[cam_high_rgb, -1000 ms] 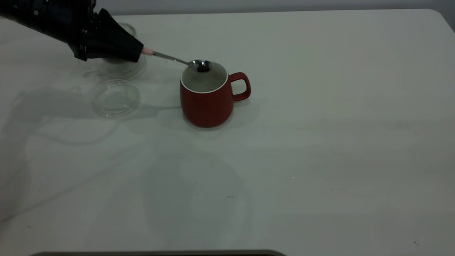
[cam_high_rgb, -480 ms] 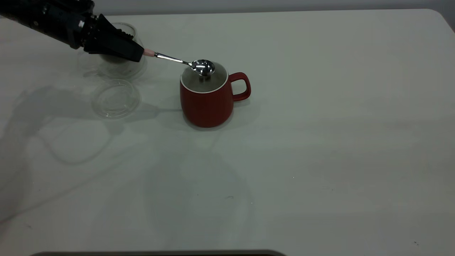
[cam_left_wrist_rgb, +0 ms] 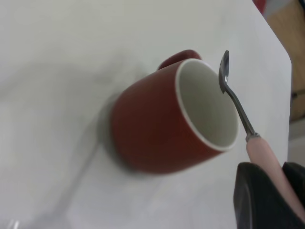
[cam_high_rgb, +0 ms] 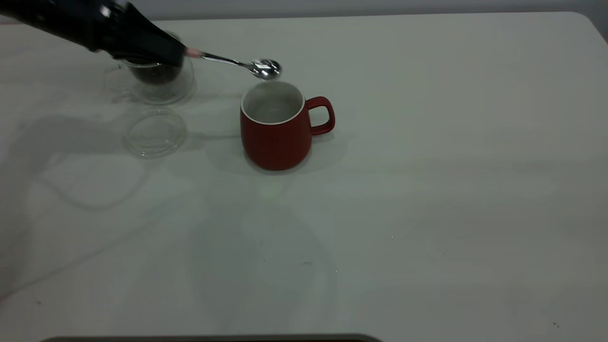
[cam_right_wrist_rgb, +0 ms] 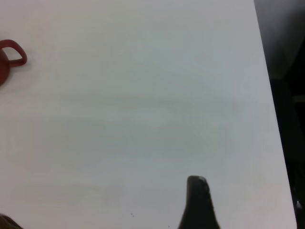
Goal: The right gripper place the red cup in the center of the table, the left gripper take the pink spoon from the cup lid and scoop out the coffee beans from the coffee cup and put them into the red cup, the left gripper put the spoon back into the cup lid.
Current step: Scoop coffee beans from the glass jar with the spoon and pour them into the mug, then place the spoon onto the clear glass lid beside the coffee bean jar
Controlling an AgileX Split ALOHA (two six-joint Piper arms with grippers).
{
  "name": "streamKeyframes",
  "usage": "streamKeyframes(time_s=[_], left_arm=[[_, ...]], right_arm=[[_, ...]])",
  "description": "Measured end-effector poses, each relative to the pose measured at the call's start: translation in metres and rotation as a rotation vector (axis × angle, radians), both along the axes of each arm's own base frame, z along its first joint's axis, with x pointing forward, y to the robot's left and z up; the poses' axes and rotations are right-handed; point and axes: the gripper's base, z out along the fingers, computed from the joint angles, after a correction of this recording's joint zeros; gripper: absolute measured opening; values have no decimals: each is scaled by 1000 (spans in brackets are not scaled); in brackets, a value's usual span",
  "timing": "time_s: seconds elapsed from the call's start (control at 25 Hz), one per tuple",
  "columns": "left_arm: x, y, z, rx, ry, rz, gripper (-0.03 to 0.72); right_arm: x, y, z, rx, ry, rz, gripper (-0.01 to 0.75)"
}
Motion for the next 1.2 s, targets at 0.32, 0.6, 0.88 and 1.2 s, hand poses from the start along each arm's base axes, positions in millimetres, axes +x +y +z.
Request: streamKeyframes(time_s=[0.32, 0.6, 0.88, 1.2], left_arm=[[-23, 81, 34, 15, 115, 244, 117], [-64, 139, 13, -3, 253, 403, 117], [-74, 153, -20, -28, 362, 445, 117], [-77, 149, -66, -84, 440, 494, 117]], right_arm=[[0, 0, 0, 0, 0, 0, 590], [0, 0, 0, 0, 0, 0, 590], [0, 0, 0, 0, 0, 0, 590], [0, 0, 0, 0, 0, 0, 590]])
